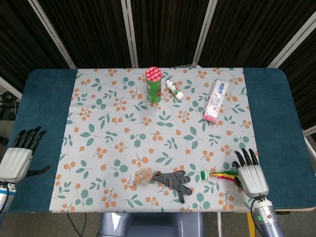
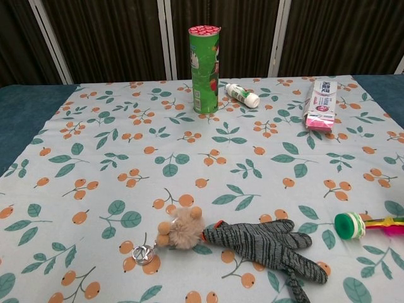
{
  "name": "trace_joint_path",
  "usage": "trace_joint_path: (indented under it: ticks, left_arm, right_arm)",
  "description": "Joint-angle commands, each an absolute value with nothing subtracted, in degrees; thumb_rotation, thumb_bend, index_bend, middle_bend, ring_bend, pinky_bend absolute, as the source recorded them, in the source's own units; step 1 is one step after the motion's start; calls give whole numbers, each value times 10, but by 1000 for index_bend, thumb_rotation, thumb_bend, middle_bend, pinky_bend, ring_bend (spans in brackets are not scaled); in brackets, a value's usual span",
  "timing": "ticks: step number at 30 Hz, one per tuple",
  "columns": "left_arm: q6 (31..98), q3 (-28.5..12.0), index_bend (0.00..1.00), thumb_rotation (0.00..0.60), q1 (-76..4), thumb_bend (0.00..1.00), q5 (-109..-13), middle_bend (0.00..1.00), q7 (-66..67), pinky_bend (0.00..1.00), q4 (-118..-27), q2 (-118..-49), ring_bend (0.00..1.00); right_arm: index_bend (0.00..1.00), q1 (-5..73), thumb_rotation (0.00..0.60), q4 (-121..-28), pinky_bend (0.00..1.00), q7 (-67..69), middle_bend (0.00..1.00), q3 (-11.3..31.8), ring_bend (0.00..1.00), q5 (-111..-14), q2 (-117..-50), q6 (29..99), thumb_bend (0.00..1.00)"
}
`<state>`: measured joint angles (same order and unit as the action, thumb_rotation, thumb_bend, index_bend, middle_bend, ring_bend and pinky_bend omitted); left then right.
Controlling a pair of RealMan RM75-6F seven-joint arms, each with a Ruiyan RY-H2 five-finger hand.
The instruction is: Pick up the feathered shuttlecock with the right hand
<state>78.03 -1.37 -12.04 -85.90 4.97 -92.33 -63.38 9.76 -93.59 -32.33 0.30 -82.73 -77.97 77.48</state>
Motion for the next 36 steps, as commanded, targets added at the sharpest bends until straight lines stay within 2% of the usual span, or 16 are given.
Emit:
trace_joint_path:
  ticks: [1, 18, 36]
  left_arm:
    - [780, -14, 53, 527, -120, 113, -859, 0, 49, 0, -923, -634, 0]
    - [780, -13, 53, 529, -120, 114, -860, 0, 48, 0, -923, -633, 0]
    - [779, -13, 54, 530, -121, 112, -860, 0, 46, 0, -923, -633, 0]
  right_arm:
    - [404, 96, 600, -934, 0, -337, 116, -1, 0, -824, -786, 772, 245]
    - [390, 81, 600, -935, 0, -379, 116, -6, 0, -799, -792, 782, 244]
    - [392, 76, 600, -897, 0, -408, 116, 5, 0, -771, -823, 788, 243]
